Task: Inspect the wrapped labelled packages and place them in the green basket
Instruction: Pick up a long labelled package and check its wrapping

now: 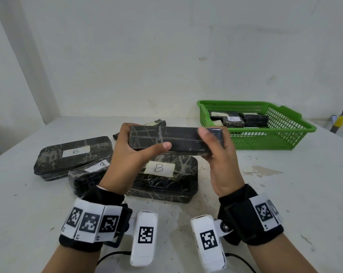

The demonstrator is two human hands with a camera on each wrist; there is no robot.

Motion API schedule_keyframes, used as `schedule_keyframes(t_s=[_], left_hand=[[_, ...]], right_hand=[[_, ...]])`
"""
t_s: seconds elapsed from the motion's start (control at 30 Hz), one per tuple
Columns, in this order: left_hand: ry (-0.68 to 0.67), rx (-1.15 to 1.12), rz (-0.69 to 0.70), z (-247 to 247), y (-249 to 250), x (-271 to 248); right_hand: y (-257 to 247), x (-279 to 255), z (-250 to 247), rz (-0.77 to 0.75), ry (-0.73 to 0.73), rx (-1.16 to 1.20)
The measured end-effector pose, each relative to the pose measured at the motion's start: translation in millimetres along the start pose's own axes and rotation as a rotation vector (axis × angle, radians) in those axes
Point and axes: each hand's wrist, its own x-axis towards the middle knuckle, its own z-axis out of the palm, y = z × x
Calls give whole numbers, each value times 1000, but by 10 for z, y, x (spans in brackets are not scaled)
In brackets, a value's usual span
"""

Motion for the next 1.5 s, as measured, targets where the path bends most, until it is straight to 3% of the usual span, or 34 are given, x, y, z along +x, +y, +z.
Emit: schedule_keyframes(t_s=[0.13,0.23,0.37,0.57,0.8,0.9,1.0,1.07,1.23,1.5], left_hand=[[22,-182,-63,-89,15,62],[-26,-285,-74,-127,51,70],[-61,-357,-85,-148,47,79],[-125,-329,-128,-134,28,74],[5,-388,-131,-132,-12,106],[-109,-402,-89,-131,25,78],[-294,-338,-42,-70,27,45],[-333,-321,-2,-29,-8,37],[-243,-338,72,-29,-10,35],[-191,-274,67,-13,0,19]], right_hand=[[-40,4,22,-11,-28,55],[-15,19,-2,85,-18,91],[-63,-34,36,278,-142,124],[-114,-47,-9,311,-328,433],[-107,-11,-2,144,-251,349],[-38,-4,-9,55,-184,234],[-2,-30,41,1,-225,152],[-1,-56,68,28,-285,206],[-20,-47,76,17,-255,177],[50,-32,70,-59,-210,75]])
